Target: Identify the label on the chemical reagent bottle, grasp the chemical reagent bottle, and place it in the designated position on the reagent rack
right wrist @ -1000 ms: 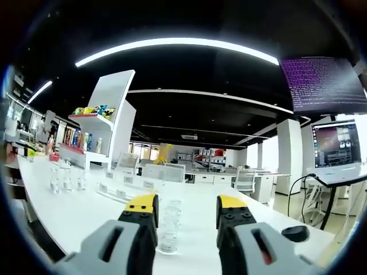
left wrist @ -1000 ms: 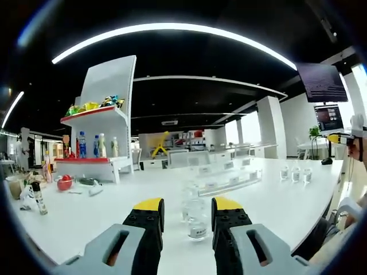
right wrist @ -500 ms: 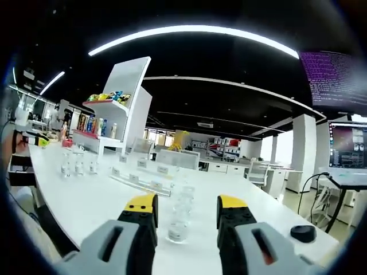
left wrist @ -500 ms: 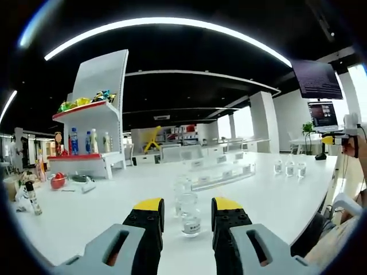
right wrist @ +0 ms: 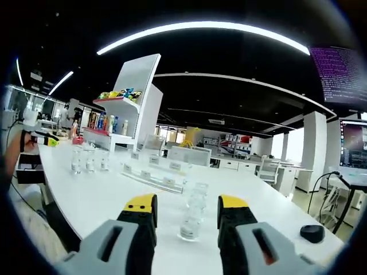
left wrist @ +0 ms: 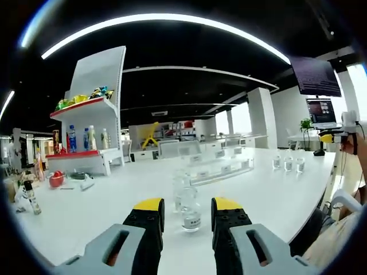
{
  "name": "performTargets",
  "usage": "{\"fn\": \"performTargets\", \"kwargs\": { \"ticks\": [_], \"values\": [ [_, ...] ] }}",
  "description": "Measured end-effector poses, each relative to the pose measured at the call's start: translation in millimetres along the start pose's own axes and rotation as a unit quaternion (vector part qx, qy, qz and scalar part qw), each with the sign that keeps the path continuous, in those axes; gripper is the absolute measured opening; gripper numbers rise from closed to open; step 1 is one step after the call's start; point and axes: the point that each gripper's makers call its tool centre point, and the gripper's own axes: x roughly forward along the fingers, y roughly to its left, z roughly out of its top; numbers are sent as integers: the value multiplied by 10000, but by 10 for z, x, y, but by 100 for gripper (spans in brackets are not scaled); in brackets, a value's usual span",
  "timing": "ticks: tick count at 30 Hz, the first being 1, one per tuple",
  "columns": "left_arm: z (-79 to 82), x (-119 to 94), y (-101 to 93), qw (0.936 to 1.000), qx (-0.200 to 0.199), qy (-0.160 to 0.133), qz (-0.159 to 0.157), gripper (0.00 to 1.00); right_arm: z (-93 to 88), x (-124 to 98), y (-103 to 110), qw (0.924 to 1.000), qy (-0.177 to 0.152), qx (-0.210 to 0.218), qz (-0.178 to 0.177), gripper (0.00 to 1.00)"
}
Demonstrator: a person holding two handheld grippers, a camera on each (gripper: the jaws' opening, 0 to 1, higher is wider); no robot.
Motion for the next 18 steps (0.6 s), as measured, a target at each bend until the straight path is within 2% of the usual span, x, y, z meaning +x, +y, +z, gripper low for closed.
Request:
{"fn": "performTargets", "kwargs": {
  "ticks": [6,14,18],
  "values": [
    [-86,4,-100,9994,-9,174,-300,33,-50,16,5,10000,85,-30,-5,42],
    [-103,8,-271,9965,-78,193,-804,33,-76,17,2,9999,125,-2,0,42],
    [-126,14,-301,9959,-18,230,-878,33,-111,25,-3,9998,174,12,-4,42]
  ]
}}
